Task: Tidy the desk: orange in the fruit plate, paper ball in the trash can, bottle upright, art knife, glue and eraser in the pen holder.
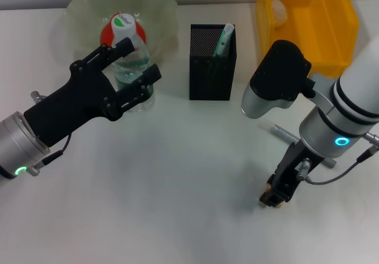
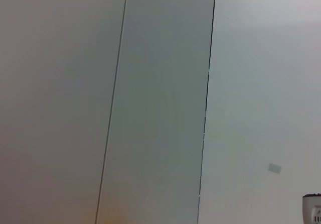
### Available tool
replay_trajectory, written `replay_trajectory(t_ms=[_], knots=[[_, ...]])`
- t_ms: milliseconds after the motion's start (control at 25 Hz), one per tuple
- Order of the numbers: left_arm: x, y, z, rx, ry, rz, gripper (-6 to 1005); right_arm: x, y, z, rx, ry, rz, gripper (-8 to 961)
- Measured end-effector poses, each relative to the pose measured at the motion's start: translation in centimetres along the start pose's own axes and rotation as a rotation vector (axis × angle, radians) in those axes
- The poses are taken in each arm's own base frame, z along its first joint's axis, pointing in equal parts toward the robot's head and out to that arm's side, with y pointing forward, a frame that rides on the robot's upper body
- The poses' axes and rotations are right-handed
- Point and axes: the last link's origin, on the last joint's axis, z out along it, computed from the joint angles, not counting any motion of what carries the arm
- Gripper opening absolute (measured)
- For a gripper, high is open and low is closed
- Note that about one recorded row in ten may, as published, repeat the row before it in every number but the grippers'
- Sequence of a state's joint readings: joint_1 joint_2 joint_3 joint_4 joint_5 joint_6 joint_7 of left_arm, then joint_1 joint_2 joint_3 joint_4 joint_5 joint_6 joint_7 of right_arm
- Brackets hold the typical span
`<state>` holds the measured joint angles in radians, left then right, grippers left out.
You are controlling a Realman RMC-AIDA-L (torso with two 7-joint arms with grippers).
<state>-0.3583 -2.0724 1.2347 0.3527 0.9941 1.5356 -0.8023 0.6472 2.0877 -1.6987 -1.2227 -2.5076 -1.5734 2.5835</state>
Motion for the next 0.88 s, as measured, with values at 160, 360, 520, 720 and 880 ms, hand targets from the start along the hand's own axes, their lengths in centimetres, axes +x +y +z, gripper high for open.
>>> replay_trajectory(t_ms=[160, 360, 520, 720, 880], knots=[[0.1, -0.1, 0.0, -0.001, 0.0, 0.002, 751, 0.0, 0.0, 0.0, -0.002, 0.002, 0.001, 489], [0.1, -0.1, 0.0, -0.001, 0.0, 0.002, 751, 0.1, 0.1, 0.0, -0.006, 0.008, 0.002, 376], [0.0, 0.0, 0.0, 0.0, -0.001, 0.001, 751, 0.1, 0.1, 0.0, -0.006, 0.008, 0.002, 345], [-0.1, 0.0, -0.2, 0.004, -0.002, -0.001, 751, 0.1, 0.0, -0.2, -0.003, -0.006, 0.011, 301], [-0.1, 0.0, -0.2, 0.004, -0.002, -0.002, 751, -0.3, -0.7, -1.4, 0.014, -0.078, 0.041, 272]])
